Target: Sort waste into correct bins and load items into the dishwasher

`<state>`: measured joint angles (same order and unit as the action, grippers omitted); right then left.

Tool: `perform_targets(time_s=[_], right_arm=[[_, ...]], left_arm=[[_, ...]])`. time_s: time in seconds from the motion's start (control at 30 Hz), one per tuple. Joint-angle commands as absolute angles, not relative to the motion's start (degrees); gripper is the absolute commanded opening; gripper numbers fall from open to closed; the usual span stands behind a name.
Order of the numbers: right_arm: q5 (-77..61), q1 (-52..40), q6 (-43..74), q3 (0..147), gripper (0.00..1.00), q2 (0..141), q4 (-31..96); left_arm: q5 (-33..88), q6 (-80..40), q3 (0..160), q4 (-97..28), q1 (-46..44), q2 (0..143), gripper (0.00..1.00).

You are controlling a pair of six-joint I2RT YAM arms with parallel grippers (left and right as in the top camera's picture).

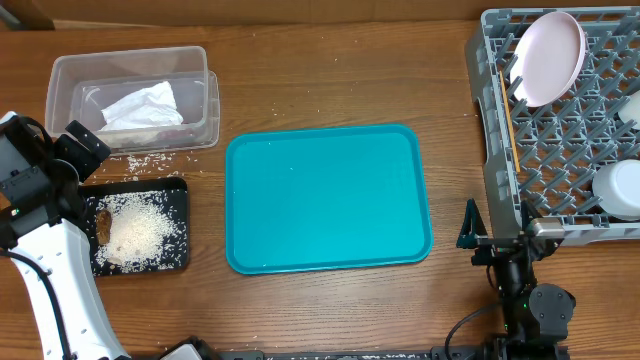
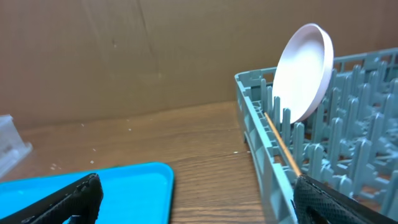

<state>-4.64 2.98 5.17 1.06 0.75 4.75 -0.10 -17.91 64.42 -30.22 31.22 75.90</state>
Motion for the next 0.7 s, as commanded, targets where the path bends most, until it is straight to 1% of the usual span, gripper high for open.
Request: perform_targets(time_s=[0.0,0.53,0.67], right_arm=[[-3.7,3.3,-1.0,0.5,1.00,1.5,4.6],[-3.7,3.3,-1.3,0.5,1.00,2.2,4.6],[-3.7,3.3,-1.3,0.5,1.00,2.2,4.6]], left_arm=[[-0.6,-18.4,64.7,-30.0,31.1,74.8,1.00],[-0.6,-18.4,64.7,-30.0,31.0,74.9,1.00],[-0.6,-18.4,64.6,-30.1,29.8,74.4,1.00]])
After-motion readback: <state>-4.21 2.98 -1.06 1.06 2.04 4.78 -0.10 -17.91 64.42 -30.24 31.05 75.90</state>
